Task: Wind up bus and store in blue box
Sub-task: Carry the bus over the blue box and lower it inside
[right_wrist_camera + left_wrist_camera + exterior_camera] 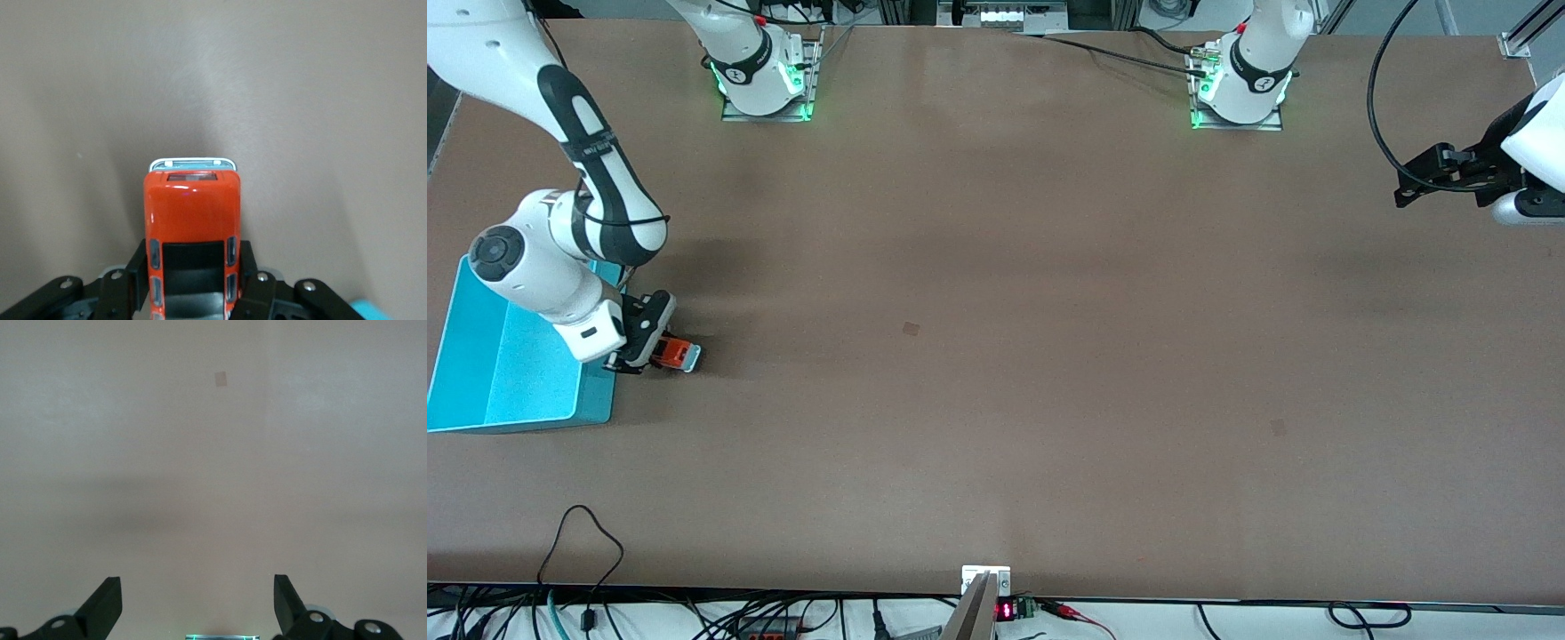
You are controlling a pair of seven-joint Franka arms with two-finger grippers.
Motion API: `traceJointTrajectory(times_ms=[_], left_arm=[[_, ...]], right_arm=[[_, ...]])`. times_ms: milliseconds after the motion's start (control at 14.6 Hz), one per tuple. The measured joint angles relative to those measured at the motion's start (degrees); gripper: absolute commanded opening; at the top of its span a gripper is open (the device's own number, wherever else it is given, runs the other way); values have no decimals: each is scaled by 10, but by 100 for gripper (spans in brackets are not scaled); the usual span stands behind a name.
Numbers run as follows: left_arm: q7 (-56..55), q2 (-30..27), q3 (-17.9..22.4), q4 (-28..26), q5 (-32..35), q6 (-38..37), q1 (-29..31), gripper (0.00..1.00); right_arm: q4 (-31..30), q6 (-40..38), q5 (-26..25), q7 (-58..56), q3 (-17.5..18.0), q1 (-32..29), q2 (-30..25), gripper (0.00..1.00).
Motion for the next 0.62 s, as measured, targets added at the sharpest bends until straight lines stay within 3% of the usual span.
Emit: traceJointTrajectory(times_ms=[343,618], left_arm=[[0,0,1,0,0,0,0,100],[0,0,1,0,0,0,0,100]], right_arm=[[10,-93,1,204,5,-5,-105,0],[33,-122,2,274,-12,-44,-132,0]])
